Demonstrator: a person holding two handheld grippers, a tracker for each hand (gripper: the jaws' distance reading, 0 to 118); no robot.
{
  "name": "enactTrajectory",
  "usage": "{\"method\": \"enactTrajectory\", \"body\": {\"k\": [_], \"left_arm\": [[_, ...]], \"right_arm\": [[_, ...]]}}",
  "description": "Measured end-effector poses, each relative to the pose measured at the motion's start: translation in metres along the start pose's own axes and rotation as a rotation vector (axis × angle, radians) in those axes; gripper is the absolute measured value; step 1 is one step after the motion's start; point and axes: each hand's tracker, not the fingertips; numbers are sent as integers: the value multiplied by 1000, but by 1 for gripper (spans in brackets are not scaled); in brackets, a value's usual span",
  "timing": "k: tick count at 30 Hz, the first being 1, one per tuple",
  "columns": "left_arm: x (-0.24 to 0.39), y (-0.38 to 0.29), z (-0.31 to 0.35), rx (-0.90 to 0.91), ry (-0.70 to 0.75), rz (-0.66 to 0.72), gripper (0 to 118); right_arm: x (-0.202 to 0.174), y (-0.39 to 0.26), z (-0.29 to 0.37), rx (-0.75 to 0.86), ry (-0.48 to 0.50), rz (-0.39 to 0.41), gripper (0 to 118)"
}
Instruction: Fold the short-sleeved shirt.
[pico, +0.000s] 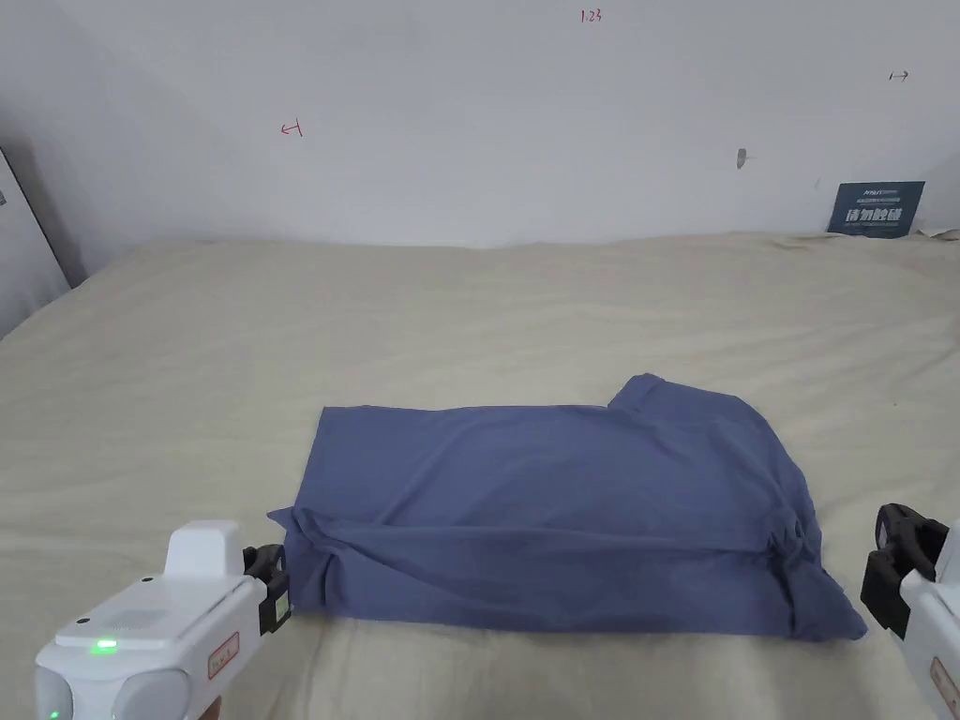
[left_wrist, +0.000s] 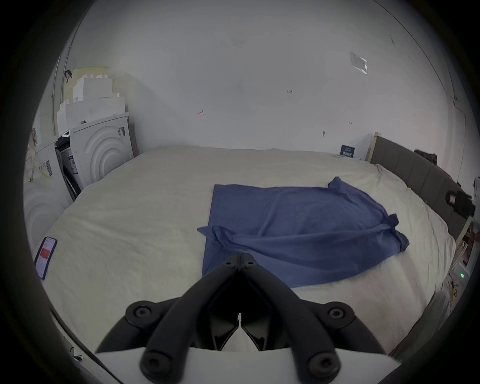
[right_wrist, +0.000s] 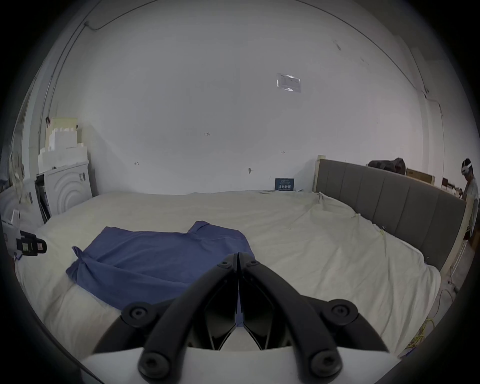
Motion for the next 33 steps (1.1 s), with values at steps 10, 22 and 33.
{"method": "enactTrajectory", "body": {"k": [10, 22, 33], "left_arm": [[-13, 16, -18, -120, 1, 4, 0], [-47, 39, -127, -425, -28, 55, 3], [-58, 13, -168, -565, 18, 68, 67]], "right_arm": [[0, 5, -6, -3, -5, 16, 0], [-1, 2, -31, -49, -10, 2, 0], [-1, -10, -45, -100, -1, -5, 0]]}}
